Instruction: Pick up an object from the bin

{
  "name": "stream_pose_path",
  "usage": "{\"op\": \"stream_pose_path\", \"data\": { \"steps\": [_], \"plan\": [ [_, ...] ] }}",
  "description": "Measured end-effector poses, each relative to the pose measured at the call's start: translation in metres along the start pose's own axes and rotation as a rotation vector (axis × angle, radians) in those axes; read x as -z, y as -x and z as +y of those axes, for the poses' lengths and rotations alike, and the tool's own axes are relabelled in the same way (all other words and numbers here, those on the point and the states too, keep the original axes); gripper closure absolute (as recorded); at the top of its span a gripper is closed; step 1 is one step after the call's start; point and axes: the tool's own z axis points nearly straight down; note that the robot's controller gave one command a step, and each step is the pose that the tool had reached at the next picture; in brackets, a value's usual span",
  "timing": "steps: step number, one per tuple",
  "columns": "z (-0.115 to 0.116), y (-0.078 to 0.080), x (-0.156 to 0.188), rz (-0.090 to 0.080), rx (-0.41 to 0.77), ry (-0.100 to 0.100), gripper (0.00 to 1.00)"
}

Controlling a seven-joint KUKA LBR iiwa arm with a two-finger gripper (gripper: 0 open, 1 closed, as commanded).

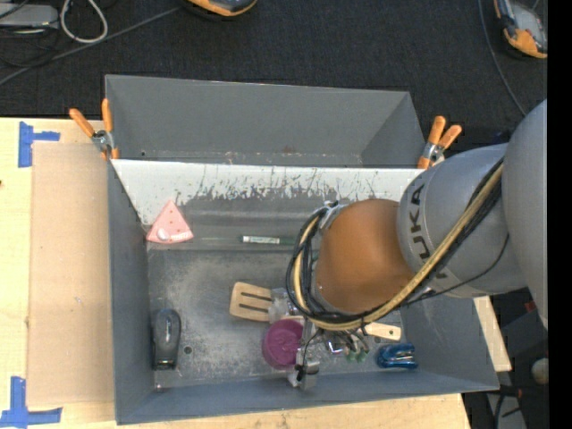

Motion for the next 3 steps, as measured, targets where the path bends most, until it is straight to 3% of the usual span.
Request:
{"op": "stream_pose_path", "data": {
  "steps": [1, 2, 3],
  "plan": [
    [-0.002, -0.002, -0.025, -0.021, -0.149, 0.003, 1.00],
    [-0.002, -0.002, -0.025, -0.021, -0.149, 0.003, 1.00],
    [-0.012, -0.004, 0.186, -0.029, -0.160, 0.004, 1.00]
  ]
}}
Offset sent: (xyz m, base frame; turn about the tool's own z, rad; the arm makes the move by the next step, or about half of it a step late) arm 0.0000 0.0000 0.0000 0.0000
